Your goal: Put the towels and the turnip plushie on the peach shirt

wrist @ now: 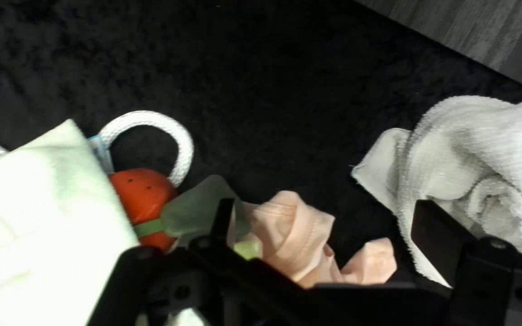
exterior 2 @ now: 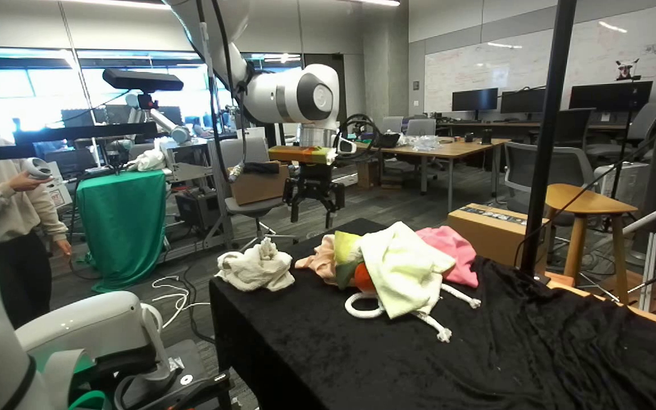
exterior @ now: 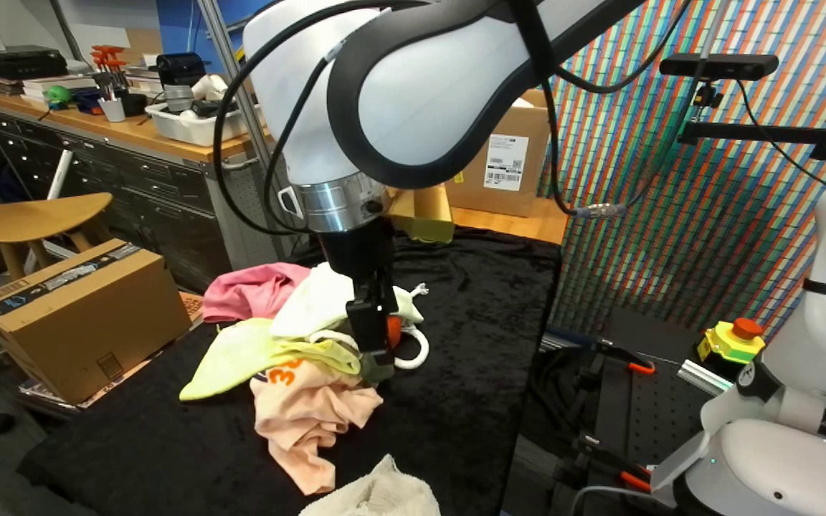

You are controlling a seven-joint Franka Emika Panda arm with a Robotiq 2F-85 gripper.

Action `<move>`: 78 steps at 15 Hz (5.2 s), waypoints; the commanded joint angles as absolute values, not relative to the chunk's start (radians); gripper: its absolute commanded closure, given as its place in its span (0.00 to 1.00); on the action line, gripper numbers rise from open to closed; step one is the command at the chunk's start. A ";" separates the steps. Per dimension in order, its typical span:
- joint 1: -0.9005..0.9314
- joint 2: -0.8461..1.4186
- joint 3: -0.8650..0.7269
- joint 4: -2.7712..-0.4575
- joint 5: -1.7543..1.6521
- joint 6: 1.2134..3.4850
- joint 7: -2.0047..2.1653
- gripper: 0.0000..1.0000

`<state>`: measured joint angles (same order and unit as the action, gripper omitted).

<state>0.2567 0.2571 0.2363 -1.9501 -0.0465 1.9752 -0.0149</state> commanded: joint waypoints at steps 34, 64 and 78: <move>0.459 0.530 0.304 -1.874 0.178 2.185 0.286 0.00; 0.298 0.359 0.304 -1.931 0.270 2.209 0.115 0.89; 0.121 0.090 0.203 -1.989 0.365 2.090 -0.135 0.90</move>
<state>0.1219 0.1593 0.2328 -1.9611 0.4047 2.1028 -0.1187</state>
